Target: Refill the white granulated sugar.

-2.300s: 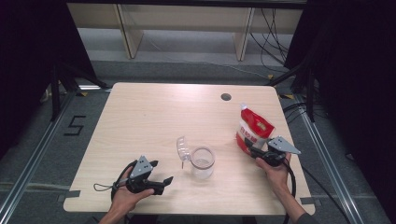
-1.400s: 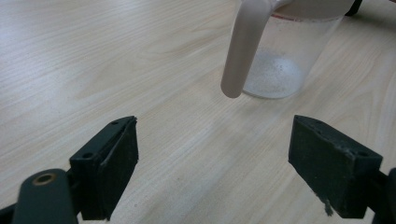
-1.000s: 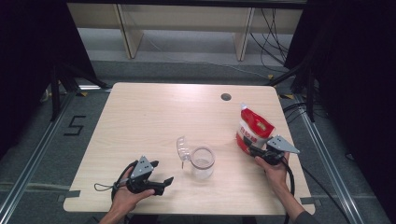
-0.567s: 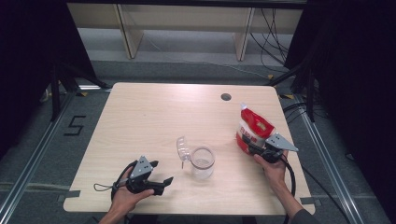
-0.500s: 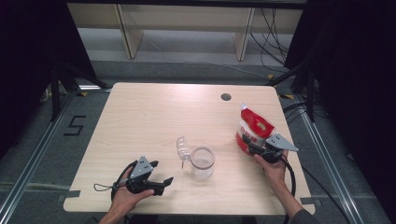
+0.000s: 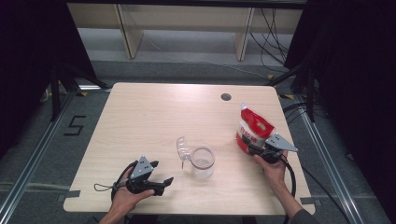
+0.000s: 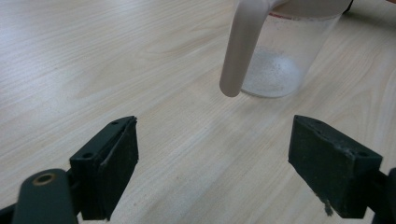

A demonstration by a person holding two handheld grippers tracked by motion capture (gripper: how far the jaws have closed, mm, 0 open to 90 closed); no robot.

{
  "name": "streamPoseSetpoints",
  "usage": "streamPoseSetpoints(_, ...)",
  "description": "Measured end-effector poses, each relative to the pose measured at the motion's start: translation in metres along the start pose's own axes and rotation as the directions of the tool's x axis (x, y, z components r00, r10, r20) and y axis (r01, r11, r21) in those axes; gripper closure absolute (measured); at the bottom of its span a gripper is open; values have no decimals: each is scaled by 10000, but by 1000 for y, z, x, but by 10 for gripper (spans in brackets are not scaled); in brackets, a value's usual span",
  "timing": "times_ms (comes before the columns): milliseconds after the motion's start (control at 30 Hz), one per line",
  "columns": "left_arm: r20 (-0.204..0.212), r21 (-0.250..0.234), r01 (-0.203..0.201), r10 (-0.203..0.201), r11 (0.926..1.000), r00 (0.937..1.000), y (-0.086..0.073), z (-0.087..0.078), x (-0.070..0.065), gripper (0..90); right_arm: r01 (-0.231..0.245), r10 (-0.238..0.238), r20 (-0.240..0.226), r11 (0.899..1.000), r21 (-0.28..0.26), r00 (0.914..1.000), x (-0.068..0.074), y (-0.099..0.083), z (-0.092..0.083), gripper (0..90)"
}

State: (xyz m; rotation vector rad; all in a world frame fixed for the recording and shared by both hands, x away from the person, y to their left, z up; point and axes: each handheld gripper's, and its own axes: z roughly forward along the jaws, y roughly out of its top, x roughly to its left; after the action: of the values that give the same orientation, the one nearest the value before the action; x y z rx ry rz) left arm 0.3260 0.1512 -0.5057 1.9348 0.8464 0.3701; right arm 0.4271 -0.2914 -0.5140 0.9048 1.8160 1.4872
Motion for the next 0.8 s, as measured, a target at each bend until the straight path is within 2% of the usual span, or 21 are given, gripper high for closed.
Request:
streamPoseSetpoints(33, 4, -2, -2, 2, 10000, 10000, 0, 0, 0, 157, 0, 0, 0, 10000, 0, 10000, 0, 0, 0, 455)
streamPoseSetpoints(100, -1, 3, 6, -6, 10000, 10000, 0, 0, 0, 157, -592, 591, 55, 9980, 208, 9982, 3, -1, -1, 454)
streamPoseSetpoints(133, -21, 23, 8, -8, 10000, 10000, 0, 0, 0, 158, -422, 423, 55, 9991, -47, 9991, 2, -2, 0, 454)
streamPoseSetpoints(233, -55, 53, -18, 18, 10000, 10000, 0, 0, 0, 157, -420, 420, -28, 9991, -91, 9991, 1, -2, 1, 455)
streamPoseSetpoints(433, -1, 6, 7, -7, 10000, 10000, 0, 0, 0, 158, -302, 300, 120, 9994, 194, 9995, 2, -1, -2, 491)
streamPoseSetpoints(500, 9, 18, 9, -9, 10000, 10000, 0, 0, 0, 158, -445, 445, 116, 9990, -3, 9989, 3, -1, -1, 493)
streamPoseSetpoints(767, 7, 10, -8, 8, 10000, 10000, 0, 0, 0, 159, -460, 460, 93, 9989, 66, 9989, 4, -1, -2, 505)
streamPoseSetpoints(800, 36, -22, -36, 37, 10000, 10000, 0, 0, 0, 160, -568, 568, -4, 9979, 313, 9984, 4, -1, -3, 507)
